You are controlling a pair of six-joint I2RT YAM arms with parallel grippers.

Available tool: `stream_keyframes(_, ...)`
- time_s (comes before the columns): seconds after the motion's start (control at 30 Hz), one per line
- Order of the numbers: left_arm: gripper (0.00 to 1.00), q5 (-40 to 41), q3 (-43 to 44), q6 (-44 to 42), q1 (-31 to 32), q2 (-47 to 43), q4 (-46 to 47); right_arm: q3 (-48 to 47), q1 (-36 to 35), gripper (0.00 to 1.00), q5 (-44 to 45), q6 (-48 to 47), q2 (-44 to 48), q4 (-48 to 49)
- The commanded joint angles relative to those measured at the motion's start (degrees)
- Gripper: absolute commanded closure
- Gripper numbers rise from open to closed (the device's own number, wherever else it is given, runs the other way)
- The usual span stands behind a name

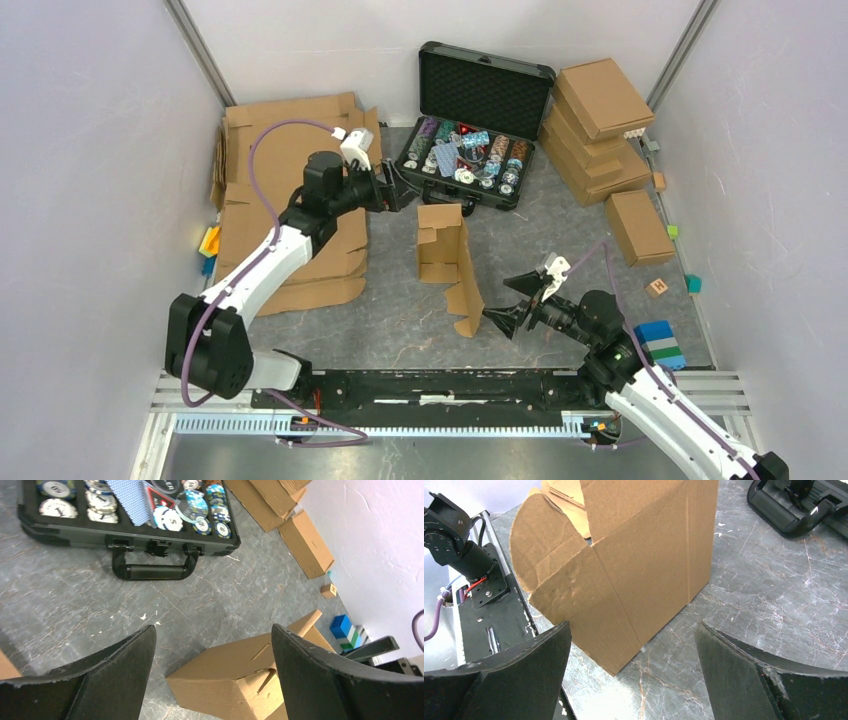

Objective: Fold the paper box

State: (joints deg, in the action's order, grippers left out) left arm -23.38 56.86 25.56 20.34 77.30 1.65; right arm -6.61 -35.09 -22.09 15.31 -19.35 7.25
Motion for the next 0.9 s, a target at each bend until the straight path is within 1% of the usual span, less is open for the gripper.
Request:
stream_keyframes(0.0,0.10,-9.3,3.4,-7.3,1.6,0.9,2.5,-0.6,-0.3,0.02,0.0,-1.0,1.7,-0.5)
stream_keyframes(0.17,0.14,-15.5,6.2,-13.9,4.3,4.1,0.5,-1.3,-0.3,0.02,0.7,-1.3,1.9,-1.2)
stream_keyframes(0.23,0.18,-17.6,7.0,-14.5,4.5,5.6,0.5,-1.5,-0.3,0.02,0.9,-1.2,2.2,-1.3)
stream_keyframes(0.33,0.28,-19.1,8.8,-15.7,5.0,7.7,-1.2,-2.3,-0.3,0.02,1.2,-1.6,2.1,-2.5)
stream_keyframes(0.43,0.39,-17.8,10.6,-18.2,5.8,9.1,-6.1,-3.1,-0.3,0.02,1.6,-2.0,2.1,-3.4)
stream_keyframes(0.57,0.50,-16.9,10.4,-18.3,6.0,9.0,-6.2,-4.0,-0.3,0.02,2.5,-2.2,2.6,-4.0)
stream_keyframes(0.73,0.71,-14.8,10.8,-17.6,5.9,9.0,-6.2,-5.3,-0.3,0.02,5.8,-2.6,4.0,-5.7)
stream_keyframes(0.87,0.77,-10.2,10.8,-16.7,5.8,8.9,-7.0,-6.4,-0.3,0.02,10.0,-2.4,6.6,-7.1)
